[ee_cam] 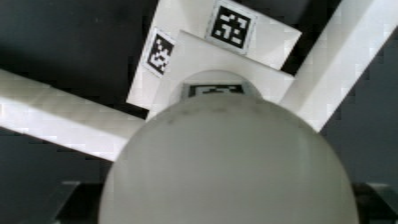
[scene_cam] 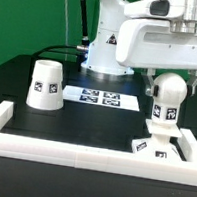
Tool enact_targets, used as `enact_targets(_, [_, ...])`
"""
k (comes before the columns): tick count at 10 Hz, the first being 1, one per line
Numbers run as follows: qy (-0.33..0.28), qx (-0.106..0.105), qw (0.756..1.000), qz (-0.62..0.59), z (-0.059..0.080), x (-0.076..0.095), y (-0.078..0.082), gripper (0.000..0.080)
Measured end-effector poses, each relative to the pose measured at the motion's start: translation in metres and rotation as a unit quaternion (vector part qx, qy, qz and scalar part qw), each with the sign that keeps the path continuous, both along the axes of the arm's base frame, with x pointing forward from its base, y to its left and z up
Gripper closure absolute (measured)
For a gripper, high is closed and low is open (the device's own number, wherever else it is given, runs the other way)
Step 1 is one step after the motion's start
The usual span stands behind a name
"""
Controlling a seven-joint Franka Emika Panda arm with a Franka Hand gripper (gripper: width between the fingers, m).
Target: Assemble lamp
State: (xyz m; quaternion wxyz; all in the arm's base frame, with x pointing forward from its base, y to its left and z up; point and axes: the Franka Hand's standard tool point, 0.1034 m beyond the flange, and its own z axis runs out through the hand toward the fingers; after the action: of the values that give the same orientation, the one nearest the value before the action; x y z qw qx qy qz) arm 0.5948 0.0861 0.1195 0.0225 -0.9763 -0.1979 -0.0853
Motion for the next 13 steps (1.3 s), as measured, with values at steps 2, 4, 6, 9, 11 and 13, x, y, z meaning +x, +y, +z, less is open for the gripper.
enact_targets(2, [0.002,0.004,1.000,-0.024,0.0000,0.0000,0.0001,0.0223])
enact_targets(4, [0.010,0.024,0.991,-0.128,0.0007,0.0000,0.0002,0.0223])
enact_targets(6, [0.022,0.041,0.972,-0.230,0.0008,-0.0016,0.0062,0.0222])
enact_targets(9, [0.040,0.057,0.926,-0.372,0.0012,-0.0032,0.0091,0.0222])
enact_targets(11, [0.054,0.065,0.887,-0.454,0.0005,-0.0050,0.0092,0.0222])
enact_targets(13, [0.061,0.075,0.844,-0.528,0.0000,-0.0056,0.0092,0.0222])
